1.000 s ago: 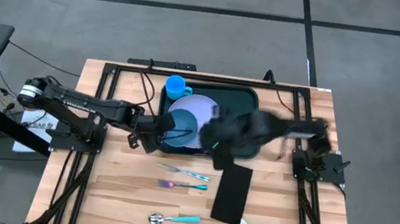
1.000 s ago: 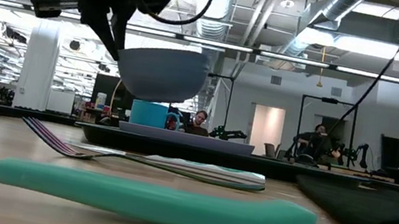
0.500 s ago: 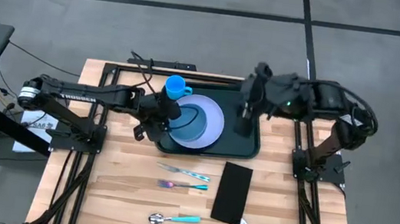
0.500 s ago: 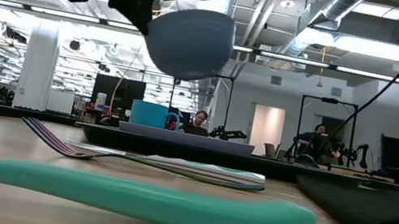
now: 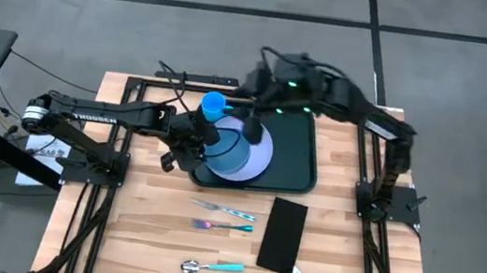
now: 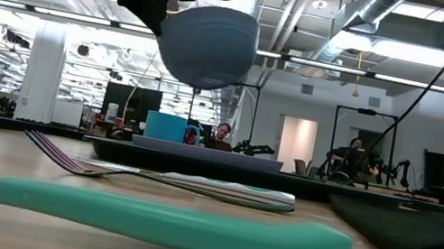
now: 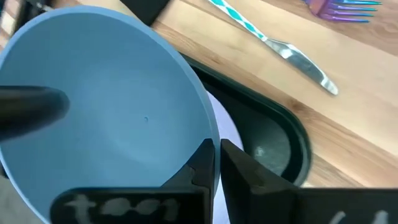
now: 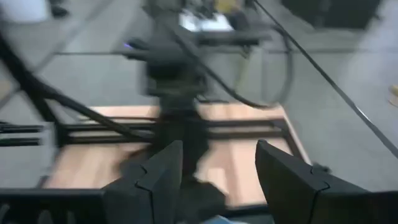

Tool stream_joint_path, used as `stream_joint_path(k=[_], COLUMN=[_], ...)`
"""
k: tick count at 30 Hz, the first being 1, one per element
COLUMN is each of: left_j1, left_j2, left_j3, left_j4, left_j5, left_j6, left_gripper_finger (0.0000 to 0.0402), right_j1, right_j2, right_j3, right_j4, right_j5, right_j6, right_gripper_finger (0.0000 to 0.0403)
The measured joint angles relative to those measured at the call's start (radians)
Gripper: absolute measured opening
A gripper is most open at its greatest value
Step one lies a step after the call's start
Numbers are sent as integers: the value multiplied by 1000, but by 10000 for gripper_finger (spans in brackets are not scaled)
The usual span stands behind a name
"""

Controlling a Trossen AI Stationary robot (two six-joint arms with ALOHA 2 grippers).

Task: Set up tray
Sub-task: Put the light blue bowl on the white plate

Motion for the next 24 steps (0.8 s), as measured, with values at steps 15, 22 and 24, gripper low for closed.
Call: stream_joint_path(k=[15,22,24], left_j1=[0,0,0], left_j2=[0,0,0], left_j3=[0,0,0], left_j4=[-64,-62,-62], left_j5=[-12,-25,-40], left_j6=[-47,-58,-55], left_gripper_finger=[0,0,0], right_j1=[-76,-59,-49], right_j2=[-104,-646,-823], right_j3=[-127,-850,-1092], right_j4=[-244,177,391], right_j5=[103,155,153], right_j6=[-7,34,34], right_gripper_finger=[188,183,183])
